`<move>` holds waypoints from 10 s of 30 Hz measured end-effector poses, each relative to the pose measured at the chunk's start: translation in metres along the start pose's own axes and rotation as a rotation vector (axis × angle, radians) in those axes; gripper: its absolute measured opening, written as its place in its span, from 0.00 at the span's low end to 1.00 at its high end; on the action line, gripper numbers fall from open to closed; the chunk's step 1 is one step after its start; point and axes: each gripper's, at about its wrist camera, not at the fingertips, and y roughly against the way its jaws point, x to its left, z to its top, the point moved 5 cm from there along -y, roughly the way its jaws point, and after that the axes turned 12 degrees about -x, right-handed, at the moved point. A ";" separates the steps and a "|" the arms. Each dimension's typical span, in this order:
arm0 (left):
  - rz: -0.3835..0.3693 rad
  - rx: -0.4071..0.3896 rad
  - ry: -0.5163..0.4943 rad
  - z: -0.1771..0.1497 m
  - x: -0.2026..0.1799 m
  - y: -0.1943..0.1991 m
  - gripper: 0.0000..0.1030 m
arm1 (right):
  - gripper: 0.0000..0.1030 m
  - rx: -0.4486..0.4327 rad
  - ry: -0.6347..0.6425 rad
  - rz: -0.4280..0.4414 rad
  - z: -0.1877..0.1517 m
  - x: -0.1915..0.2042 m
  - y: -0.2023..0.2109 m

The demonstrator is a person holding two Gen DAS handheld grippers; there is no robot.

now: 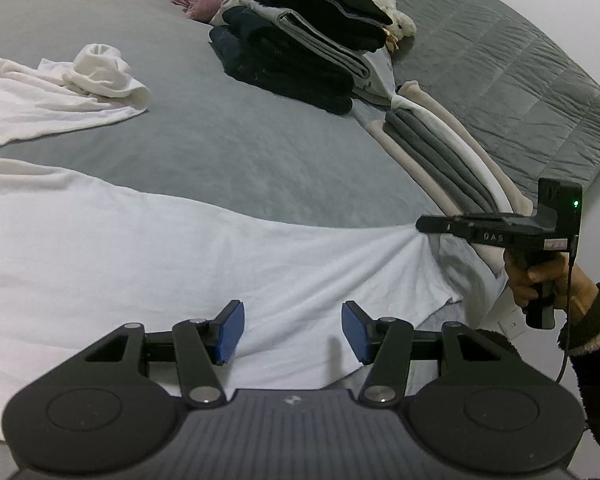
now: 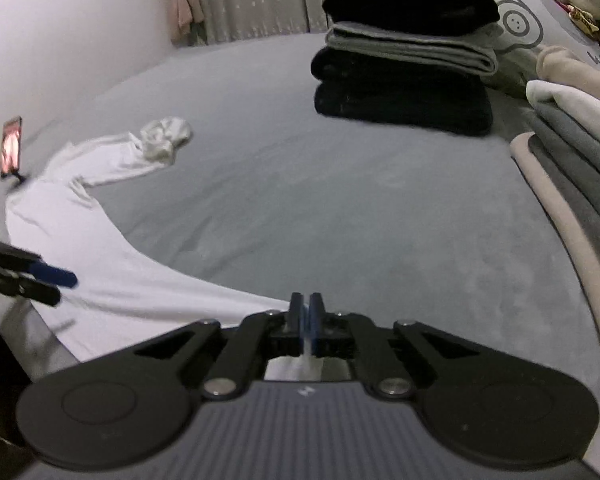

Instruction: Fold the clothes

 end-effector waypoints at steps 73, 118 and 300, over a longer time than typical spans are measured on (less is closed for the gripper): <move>-0.150 0.009 -0.529 -0.058 -0.058 0.004 0.01 | 0.05 -0.034 -0.222 -0.166 -0.025 -0.008 0.009; 0.481 -0.247 0.425 0.165 0.189 0.002 0.68 | 0.44 -0.058 -0.081 0.079 0.144 0.188 -0.200; 0.278 0.036 -0.763 0.096 0.061 -0.093 0.34 | 0.30 -0.140 -0.276 -0.320 0.133 -0.075 -0.193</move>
